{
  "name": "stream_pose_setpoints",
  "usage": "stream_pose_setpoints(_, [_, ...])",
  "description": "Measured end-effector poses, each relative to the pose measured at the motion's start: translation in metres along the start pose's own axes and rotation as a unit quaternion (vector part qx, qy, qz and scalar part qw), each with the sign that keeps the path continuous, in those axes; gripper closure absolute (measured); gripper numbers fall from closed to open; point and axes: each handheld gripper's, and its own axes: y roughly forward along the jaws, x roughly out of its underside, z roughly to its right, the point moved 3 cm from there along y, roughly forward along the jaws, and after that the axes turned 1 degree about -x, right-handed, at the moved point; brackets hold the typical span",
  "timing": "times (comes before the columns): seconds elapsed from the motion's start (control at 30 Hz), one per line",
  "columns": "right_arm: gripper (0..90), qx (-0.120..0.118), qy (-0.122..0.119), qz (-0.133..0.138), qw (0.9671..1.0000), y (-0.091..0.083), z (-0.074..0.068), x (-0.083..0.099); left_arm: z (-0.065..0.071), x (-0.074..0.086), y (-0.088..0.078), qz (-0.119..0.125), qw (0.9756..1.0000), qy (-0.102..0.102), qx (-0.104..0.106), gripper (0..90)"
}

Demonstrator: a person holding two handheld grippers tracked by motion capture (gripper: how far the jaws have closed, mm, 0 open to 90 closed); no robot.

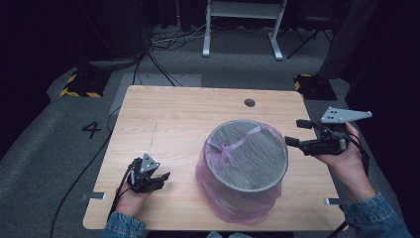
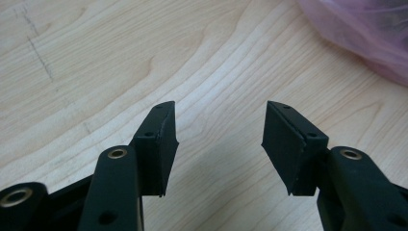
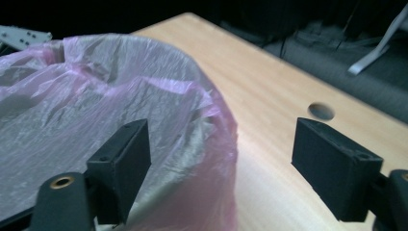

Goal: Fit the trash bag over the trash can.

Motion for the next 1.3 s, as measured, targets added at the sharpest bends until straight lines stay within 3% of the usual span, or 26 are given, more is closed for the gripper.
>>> stream_pose_setpoints(0.07, [14.2, -0.011, 0.004, -0.016, 0.9998, 0.005, -0.001, -0.007, -0.003, 0.002, 0.001, -0.003, 1.0, 0.0, -0.002, 45.6])
stream_pose_setpoints(0.17, [14.3, -0.004, 0.008, -0.025, 0.9996, 0.01, -0.004, -0.015, -0.005, 0.006, 0.002, -0.009, 0.9999, -0.007, -0.004, 45.4])
stream_pose_setpoints(0.3, [14.4, -0.016, 0.005, -0.024, 0.9996, 0.019, -0.012, -0.027, -0.01, 0.01, 0.003, -0.016, 0.9998, -0.012, -0.008, 45.3])
stream_pose_setpoints(0.43, [14.2, -0.036, -0.018, -0.036, 0.9985, 0.029, -0.024, -0.038, -0.013, 0.014, 0.004, -0.023, 0.9996, -0.014, -0.009, 45.3])
stream_pose_setpoints(0.5, [15.6, -0.039, -0.041, -0.016, 0.9982, 0.03, -0.032, -0.046, -0.013, 0.015, 0.005, -0.024, 0.9996, -0.012, -0.008, 45.9])
stream_pose_setpoints(0.6, [17.4, -0.04, -0.043, 0.001, 0.9983, 0.037, -0.041, -0.056, -0.014, 0.016, 0.005, -0.022, 0.9996, -0.016, -0.005, 45.5])
stream_pose_setpoints(0.7, [25.3, -0.054, -0.062, 0.007, 0.9966, 0.043, -0.048, -0.061, -0.015, 0.017, 0.005, -0.019, 0.9997, -0.017, -0.004, 45.3])
stream_pose_setpoints(0.77, [25.5, -0.056, -0.078, 0.009, 0.9954, 0.049, -0.052, -0.065, -0.015, 0.017, 0.005, -0.016, 0.9998, -0.015, -0.003, 45.1])
stream_pose_setpoints(0.83, [34.2, -0.068, -0.096, 0.007, 0.993, 0.053, -0.055, -0.067, -0.016, 0.018, 0.005, -0.013, 0.9998, -0.013, -0.001, 45.0])
stream_pose_setpoints(0.93, [34.2, -0.084, -0.11, 0.0, 0.9904, 0.061, -0.058, -0.069, -0.016, 0.018, 0.006, -0.009, 0.9998, -0.015, 0.0, 44.7])
stream_pose_setpoints(1.07, [35.4, -0.086, -0.109, 0.011, 0.9903, 0.071, -0.061, -0.071, -0.016, 0.02, 0.006, -0.002, 0.9999, -0.016, 0.0, 44.5])
stream_pose_setpoints(1.1, [36.8, -0.093, -0.09, 0.001, 0.9916, 0.074, -0.062, -0.069, -0.016, 0.02, 0.006, -0.002, 0.9999, -0.014, 0.0, 44.4])
stream_pose_setpoints(1.2, [35.7, -0.088, -0.098, -0.012, 0.9912, 0.084, -0.065, -0.07, -0.017, 0.02, 0.006, 0.0, 0.9999, -0.014, 0.002, 44.3])
stream_pose_setpoints(1.3, [34.7, -0.114, -0.085, -0.004, 0.9898, 0.094, -0.069, -0.069, -0.017, 0.02, 0.006, 0.003, 0.9999, -0.013, 0.003, 44.1])
